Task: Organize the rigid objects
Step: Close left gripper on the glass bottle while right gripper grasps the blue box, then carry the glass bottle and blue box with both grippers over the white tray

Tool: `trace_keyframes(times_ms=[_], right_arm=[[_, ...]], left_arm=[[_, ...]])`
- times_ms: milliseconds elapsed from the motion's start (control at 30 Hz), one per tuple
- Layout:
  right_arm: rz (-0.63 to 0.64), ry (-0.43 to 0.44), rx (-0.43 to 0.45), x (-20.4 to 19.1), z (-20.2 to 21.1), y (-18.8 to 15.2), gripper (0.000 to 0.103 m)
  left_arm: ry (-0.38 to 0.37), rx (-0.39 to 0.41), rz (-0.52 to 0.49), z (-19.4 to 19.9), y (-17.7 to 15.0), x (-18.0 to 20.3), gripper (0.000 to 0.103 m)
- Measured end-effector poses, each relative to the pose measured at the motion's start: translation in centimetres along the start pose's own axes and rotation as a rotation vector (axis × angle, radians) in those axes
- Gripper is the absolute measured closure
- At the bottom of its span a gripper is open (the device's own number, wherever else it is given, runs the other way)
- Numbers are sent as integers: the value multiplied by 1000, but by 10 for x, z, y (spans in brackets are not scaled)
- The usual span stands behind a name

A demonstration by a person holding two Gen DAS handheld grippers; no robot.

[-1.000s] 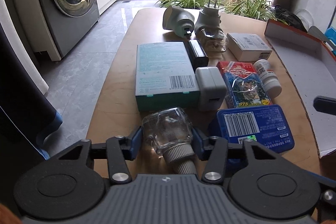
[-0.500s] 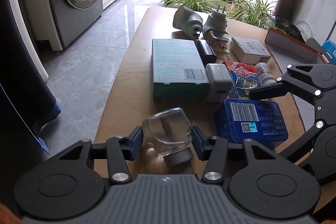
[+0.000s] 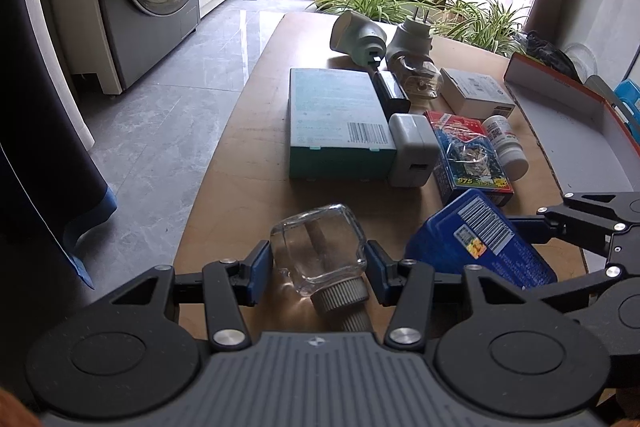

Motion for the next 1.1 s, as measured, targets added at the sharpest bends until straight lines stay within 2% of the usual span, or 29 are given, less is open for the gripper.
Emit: trace_keyframes(times_ms=[200,467,833,1000,1100], right_arm=[[-112,-24,101,10,39,-2,30],[-226,-82,237,38,102,5,30],[-360,-215,365,108,169,0,30],[-426,-287,390,145,191,-12,30],[-448,-323,404,163,203,-17,30]], left_arm=[[-10,44,11,16,6,4,53],[-45,113,-12,42,23,36,53],[-130,163,-155,56,65,120,53],[-162,173,-236,49,82,164,53],[-179,177,-253,44,92,185,53]])
Point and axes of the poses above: each gripper's, at about its wrist camera, not at the fingertips, and z roughly against the way its jaws point, x to its right, y to its top, the point moved 6 cm from there along -z, roughly the way its jaws point, and after that the axes turned 4 degrees about -z, right-handed, at the moved point
